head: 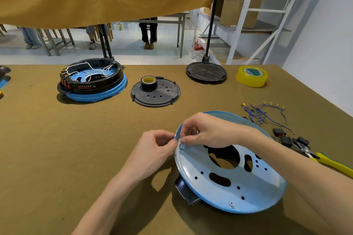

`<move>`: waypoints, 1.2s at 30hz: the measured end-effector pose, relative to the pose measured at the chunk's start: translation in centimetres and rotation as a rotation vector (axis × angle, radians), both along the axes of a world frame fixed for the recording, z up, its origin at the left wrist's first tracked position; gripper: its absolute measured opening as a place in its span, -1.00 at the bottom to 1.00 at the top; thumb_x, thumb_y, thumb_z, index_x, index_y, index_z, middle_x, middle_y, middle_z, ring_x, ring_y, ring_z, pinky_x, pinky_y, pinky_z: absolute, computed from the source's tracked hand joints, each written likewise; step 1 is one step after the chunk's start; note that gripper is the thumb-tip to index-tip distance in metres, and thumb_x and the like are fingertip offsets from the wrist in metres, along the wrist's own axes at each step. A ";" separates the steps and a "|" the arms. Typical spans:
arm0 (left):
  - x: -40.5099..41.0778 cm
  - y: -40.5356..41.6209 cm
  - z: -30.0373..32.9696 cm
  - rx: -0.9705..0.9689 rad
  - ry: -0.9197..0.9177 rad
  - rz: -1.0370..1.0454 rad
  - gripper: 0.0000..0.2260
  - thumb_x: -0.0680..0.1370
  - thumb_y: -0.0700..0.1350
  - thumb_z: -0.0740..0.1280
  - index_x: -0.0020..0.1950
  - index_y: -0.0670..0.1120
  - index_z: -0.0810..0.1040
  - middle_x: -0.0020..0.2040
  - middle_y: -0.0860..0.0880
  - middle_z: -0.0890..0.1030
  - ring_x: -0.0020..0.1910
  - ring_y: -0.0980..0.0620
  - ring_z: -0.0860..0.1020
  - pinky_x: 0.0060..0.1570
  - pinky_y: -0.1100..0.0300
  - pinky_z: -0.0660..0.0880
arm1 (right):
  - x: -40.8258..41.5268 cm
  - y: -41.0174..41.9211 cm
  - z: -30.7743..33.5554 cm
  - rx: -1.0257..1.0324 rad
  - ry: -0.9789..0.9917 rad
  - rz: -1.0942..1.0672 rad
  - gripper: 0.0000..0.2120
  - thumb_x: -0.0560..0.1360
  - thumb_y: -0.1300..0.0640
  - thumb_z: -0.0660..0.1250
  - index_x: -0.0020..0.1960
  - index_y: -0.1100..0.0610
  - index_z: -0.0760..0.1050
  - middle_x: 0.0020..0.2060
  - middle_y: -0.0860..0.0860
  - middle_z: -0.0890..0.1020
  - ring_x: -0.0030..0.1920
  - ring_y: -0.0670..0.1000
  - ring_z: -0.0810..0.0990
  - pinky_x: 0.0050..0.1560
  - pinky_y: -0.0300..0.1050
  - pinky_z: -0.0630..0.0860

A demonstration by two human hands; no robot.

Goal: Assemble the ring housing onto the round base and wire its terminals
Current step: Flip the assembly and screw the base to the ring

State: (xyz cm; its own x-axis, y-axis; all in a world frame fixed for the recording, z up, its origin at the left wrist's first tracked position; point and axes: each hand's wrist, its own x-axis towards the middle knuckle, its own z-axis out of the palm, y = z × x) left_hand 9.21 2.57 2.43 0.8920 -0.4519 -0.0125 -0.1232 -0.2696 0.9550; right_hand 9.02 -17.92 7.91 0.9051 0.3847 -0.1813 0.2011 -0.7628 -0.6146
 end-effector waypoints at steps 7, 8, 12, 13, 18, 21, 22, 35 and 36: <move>0.0 -0.1 -0.2 -0.036 0.037 -0.016 -0.85 0.66 -0.10 0.34 0.15 0.05 0.69 -0.04 0.04 0.76 0.03 0.00 0.71 0.18 -0.06 0.63 | -0.4 -0.3 -0.8 0.068 -0.024 0.010 -0.90 0.60 0.06 0.41 -0.05 0.07 0.63 -0.23 -0.16 0.65 -0.25 -0.22 0.57 -0.19 -0.32 0.45; 0.0 -0.1 -0.2 -0.042 0.034 -0.015 -0.84 0.66 -0.11 0.34 0.15 0.05 0.70 -0.03 0.06 0.76 0.03 0.04 0.71 0.16 -0.01 0.64 | -0.5 -0.3 -0.9 0.036 -0.053 0.022 -0.91 0.61 0.04 0.40 -0.03 0.04 0.62 -0.20 -0.16 0.65 -0.22 -0.21 0.56 -0.19 -0.33 0.44; 0.0 -0.3 -0.4 -0.057 0.066 -0.011 -0.84 0.67 -0.10 0.33 0.16 0.04 0.68 -0.02 0.13 0.75 0.04 0.15 0.70 0.06 0.21 0.65 | -0.4 -0.9 -0.8 0.111 -0.013 0.012 -0.91 0.61 0.08 0.40 0.00 0.10 0.63 -0.11 -0.07 0.70 -0.16 -0.19 0.61 -0.10 -0.28 0.52; 0.0 -0.4 -0.4 -0.063 0.076 -0.014 -0.84 0.67 -0.10 0.32 0.17 0.04 0.68 -0.02 0.13 0.75 0.04 0.16 0.70 0.04 0.25 0.64 | -0.3 -1.1 -0.8 0.158 0.020 -0.003 -0.90 0.61 0.10 0.41 0.00 0.13 0.64 -0.11 -0.03 0.71 -0.15 -0.15 0.63 -0.07 -0.20 0.55; 0.0 -0.4 -0.4 -0.082 0.078 -0.045 -0.81 0.69 -0.12 0.29 0.15 0.02 0.71 0.00 0.12 0.75 0.04 0.20 0.69 0.02 0.29 0.62 | 0.1 -1.4 -1.2 0.229 0.051 0.001 -0.88 0.61 0.12 0.41 0.00 0.18 0.64 -0.10 0.03 0.73 -0.13 -0.02 0.67 -0.08 -0.14 0.57; 0.1 -0.5 -0.5 -0.087 0.108 -0.045 -0.81 0.69 -0.10 0.29 0.15 0.07 0.70 0.02 0.15 0.75 0.07 0.20 0.68 0.06 0.23 0.64 | 0.2 -1.6 -1.3 0.238 0.030 -0.004 -0.88 0.61 0.11 0.41 0.00 0.16 0.65 -0.09 0.03 0.73 -0.13 -0.02 0.65 -0.09 -0.16 0.54; 0.2 -0.5 -0.6 -0.092 0.124 -0.041 -0.81 0.69 -0.09 0.29 0.15 0.08 0.70 0.02 0.15 0.74 0.08 0.20 0.68 0.07 0.21 0.64 | 0.2 -1.7 -1.4 0.250 0.036 -0.006 -0.89 0.61 0.12 0.41 0.01 0.17 0.64 -0.09 0.03 0.73 -0.10 0.01 0.66 -0.07 -0.11 0.56; 0.3 -0.9 -1.2 -0.135 0.146 -0.014 -0.82 0.68 -0.09 0.29 0.17 0.05 0.68 0.04 0.12 0.74 0.10 0.16 0.68 0.13 0.18 0.62 | -0.1 -2.0 -0.5 0.640 0.105 -0.045 -0.89 0.60 0.37 0.33 0.01 0.46 0.51 -0.15 0.25 0.70 -0.16 0.10 0.69 -0.04 -0.08 0.63; 0.2 -0.9 -1.3 -0.148 0.134 -0.013 -0.82 0.68 -0.10 0.30 0.18 0.08 0.67 0.05 0.14 0.74 0.10 0.17 0.68 0.11 0.22 0.62 | 0.1 -2.1 -0.4 0.667 0.084 -0.076 -0.89 0.61 0.37 0.33 0.02 0.46 0.51 -0.15 0.25 0.70 -0.16 0.10 0.70 -0.04 -0.09 0.63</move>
